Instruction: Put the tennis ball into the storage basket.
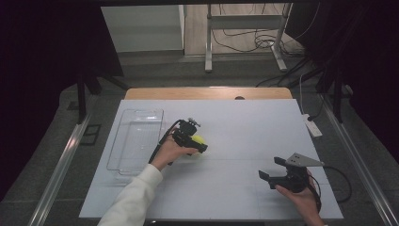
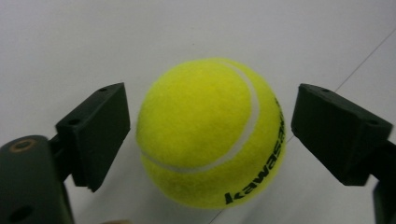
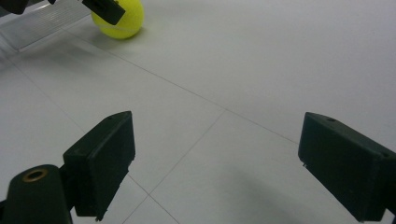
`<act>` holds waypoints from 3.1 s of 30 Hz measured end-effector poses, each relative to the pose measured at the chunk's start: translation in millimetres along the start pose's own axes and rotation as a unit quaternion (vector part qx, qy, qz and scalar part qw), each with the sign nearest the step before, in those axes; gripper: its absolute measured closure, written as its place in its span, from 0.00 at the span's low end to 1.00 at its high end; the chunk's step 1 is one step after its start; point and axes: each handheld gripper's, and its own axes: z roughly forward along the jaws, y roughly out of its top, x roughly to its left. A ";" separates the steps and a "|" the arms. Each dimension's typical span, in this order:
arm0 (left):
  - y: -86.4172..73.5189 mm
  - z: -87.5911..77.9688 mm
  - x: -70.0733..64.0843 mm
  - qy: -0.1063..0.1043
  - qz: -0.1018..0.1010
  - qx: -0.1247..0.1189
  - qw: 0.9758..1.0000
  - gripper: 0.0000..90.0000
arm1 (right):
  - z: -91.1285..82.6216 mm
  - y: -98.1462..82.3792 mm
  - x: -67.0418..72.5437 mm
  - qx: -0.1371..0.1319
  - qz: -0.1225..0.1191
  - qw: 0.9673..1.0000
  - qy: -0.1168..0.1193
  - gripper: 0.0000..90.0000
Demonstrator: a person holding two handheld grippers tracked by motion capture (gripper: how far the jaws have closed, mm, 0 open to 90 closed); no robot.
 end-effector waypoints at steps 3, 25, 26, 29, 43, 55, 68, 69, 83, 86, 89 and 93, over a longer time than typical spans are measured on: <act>-0.6 0.9 1.8 0.002 -0.004 0.008 1.000 0.21 | 0.0 -0.1 -0.1 0.000 0.000 1.000 0.000 0.12; -3.2 -13.4 0.5 0.009 0.004 -0.013 1.000 0.29 | -0.7 0.0 -0.2 -0.002 0.000 1.000 -0.002 0.12; -3.3 -15.3 0.0 0.008 0.006 -0.016 1.000 0.29 | -0.6 0.0 -0.2 -0.001 0.000 1.000 -0.002 0.12; -3.8 -20.3 -1.5 0.008 0.008 -0.025 1.000 0.29 | -0.3 -0.1 0.0 -0.001 -0.001 1.000 -0.002 0.12; -6.2 -34.7 -5.3 -0.001 0.016 -0.052 0.999 0.29 | -0.5 -0.1 -0.3 -0.001 0.001 1.000 -0.002 0.12; -10.0 -45.7 -0.8 0.001 0.012 -0.075 0.997 0.29 | -0.4 -0.3 0.0 0.000 -0.001 1.000 -0.004 0.12; -13.8 -61.5 2.7 0.001 0.012 -0.107 0.994 0.29 | -0.4 -0.2 0.4 0.000 -0.002 1.000 -0.005 0.13; -14.2 -62.9 2.9 0.002 0.010 -0.112 0.994 0.29 | -0.5 -0.2 0.2 0.000 -0.002 1.000 -0.004 0.13; -12.3 -80.7 0.8 0.010 0.024 -0.136 0.990 0.29 | -0.1 -0.4 0.0 0.000 0.000 1.000 -0.006 0.13; -12.2 -83.1 0.5 0.010 0.023 -0.138 0.990 0.29 | -0.4 -0.5 -0.7 0.000 0.001 1.000 -0.006 0.13; -12.3 -85.5 1.5 0.010 0.022 -0.140 0.990 0.29 | 0.1 -0.7 -0.8 0.001 0.001 1.000 -0.006 0.13; -13.3 -89.0 3.2 0.011 0.024 -0.144 0.989 0.29 | 0.0 -0.6 -0.7 0.001 0.001 1.000 -0.006 0.13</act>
